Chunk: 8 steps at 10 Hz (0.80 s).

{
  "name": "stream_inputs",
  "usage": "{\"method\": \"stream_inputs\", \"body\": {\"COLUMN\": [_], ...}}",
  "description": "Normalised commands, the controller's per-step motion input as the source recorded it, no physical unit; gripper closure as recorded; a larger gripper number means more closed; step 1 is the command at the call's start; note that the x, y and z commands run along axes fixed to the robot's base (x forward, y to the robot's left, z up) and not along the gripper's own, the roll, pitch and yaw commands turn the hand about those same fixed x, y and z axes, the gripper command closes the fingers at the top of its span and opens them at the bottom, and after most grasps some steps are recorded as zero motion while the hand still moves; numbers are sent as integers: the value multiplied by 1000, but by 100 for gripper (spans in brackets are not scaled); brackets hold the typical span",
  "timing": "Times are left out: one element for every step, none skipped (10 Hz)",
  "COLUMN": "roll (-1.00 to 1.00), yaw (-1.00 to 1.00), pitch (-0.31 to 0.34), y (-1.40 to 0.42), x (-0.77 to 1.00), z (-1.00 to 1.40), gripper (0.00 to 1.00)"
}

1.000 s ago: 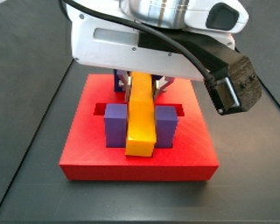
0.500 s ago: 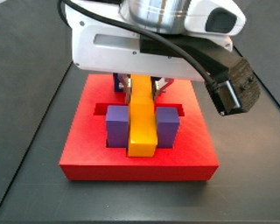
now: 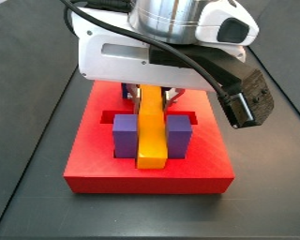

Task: Pick up the yellow object. Move up. Move to above the board. Insert the yellow object.
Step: Insert the yellow object.

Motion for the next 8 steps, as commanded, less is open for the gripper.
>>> {"method": "stream_inputs", "body": {"roll": [-46,79,71,59,89,14,13,27], "yaw": [0,-317,-491,-323,-177,0,0,0], "pitch": [0,26,54,13,0,26,0,0], "y": [0,-154,-149,0,0,-20,0,0], "x": [274,471,389,197,111,0,0,0], "z": [-751,-497,-420,-446,-471,-26,0,0], "gripper": [100,100,100,100,100,100,100,100]}}
